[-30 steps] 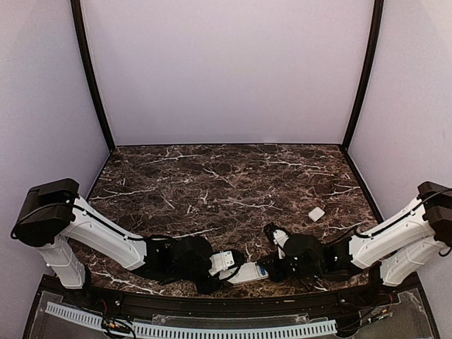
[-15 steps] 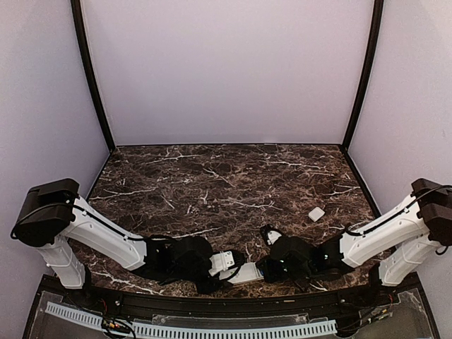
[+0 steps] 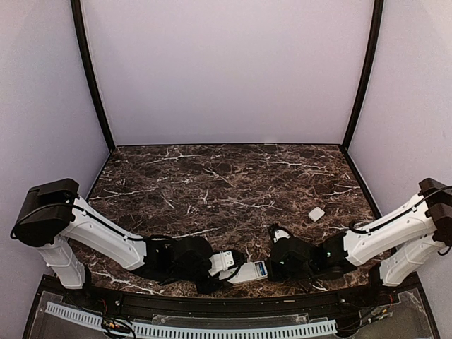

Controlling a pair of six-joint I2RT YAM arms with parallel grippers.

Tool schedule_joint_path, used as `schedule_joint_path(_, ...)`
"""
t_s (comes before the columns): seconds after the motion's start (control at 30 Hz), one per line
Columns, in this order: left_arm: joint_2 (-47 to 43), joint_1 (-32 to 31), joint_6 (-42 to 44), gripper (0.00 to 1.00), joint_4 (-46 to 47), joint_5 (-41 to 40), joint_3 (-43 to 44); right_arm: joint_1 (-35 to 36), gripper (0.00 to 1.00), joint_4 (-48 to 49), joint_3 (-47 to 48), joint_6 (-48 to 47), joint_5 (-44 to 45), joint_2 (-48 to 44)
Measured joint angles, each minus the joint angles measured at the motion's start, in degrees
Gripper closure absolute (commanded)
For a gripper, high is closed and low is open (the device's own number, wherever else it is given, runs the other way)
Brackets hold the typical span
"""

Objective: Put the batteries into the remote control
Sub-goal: Load the battery into the battery compartment, then press the battery in the battery compartment.

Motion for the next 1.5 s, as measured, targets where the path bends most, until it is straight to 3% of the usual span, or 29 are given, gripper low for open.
schedule_joint_path(0.43, -0.2, -0.04, -0.28, 0.71, -0.17, -0.55, -0.07, 0.48, 0.93, -5.95, 2.51, 0.22, 0.68, 2.36)
schedule_joint_path(0.6, -0.22, -0.04, -0.28, 0.71, -0.2, -0.57, -0.07, -0.76, 0.82, -11.76, 2.56, -1.53, -3.21, -1.81)
schedule_joint_path(0.77, -0.22, -0.04, -0.28, 0.71, -0.2, -0.57, -0.07, -6.16, 0.64, -14.1, 3.06, -5.11, -10.1, -6.6)
schedule_joint_path(0.83, -0.22, -0.04, -0.28, 0.71, -0.22, -0.55, -0.07, -8.46, 0.62, -13.6, 3.19, -6.49, -13.38, -7.89)
schedule_joint_path(1.07, -0.22, -0.04, -0.28, 0.71, -0.22, -0.57, -0.07, -14.12, 0.62, -10.34, 4.81, -10.49, -22.99, -5.11)
schedule_joint_path(1.5, -0.22, -0.04, -0.28, 0.71, -0.22, -0.57, -0.07, -15.08, 0.78, -5.86, 6.43, -12.46, -28.39, 0.46)
